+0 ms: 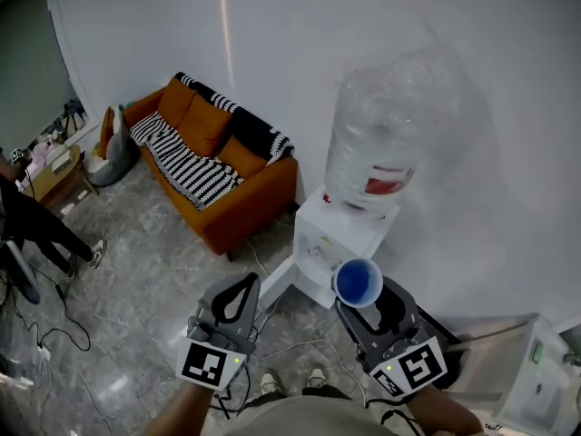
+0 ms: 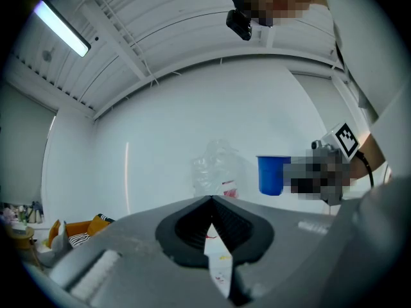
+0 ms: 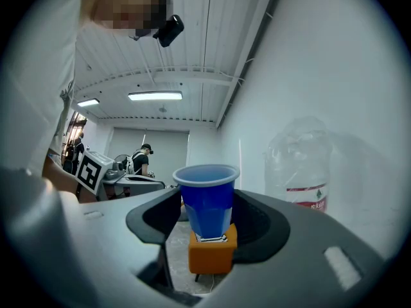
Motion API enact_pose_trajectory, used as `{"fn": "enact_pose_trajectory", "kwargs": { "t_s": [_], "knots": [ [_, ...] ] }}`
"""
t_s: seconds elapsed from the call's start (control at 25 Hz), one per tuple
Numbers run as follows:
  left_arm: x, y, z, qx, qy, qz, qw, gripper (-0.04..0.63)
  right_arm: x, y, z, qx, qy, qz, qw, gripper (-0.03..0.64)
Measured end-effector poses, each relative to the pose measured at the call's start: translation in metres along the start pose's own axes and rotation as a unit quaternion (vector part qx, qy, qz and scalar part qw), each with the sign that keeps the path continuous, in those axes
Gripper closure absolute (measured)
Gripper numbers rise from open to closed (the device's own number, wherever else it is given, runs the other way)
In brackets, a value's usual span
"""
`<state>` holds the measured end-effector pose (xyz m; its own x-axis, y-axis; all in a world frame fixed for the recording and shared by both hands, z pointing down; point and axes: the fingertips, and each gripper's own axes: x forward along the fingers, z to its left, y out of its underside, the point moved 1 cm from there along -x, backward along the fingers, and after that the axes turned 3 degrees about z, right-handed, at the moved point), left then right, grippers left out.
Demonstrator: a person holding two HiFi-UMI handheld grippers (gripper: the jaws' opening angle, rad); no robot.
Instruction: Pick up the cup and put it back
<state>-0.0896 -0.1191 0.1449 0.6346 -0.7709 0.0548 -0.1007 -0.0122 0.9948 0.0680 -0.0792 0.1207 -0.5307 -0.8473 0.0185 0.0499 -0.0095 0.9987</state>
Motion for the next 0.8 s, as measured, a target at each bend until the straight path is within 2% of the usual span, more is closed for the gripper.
{"fn": "enact_pose_trajectory", "kwargs": {
  "t_s": [0.24,0.44,0.6,0.8],
  "knots": [
    [0.011,0.002,-0.004,-0.004,0.009,0.0,1.0,0.594,0.007,0.006,-0.008,0.006,0.003,0.003,1.0,0.364],
    [0.026,0.005,0.003,-0.009,0.011,0.0,0.9999,0.594,0.026,0.018,-0.022,0.032,0.006,0.01,0.999,0.364],
    [0.041,0.011,0.013,-0.017,0.008,0.002,0.9998,0.594,0.053,0.029,-0.038,0.053,0.013,0.013,0.998,0.365],
    [0.069,0.012,0.03,-0.005,0.007,-0.001,1.0,0.594,0.102,0.041,-0.064,0.072,0.028,0.007,0.997,0.365]
  ]
}}
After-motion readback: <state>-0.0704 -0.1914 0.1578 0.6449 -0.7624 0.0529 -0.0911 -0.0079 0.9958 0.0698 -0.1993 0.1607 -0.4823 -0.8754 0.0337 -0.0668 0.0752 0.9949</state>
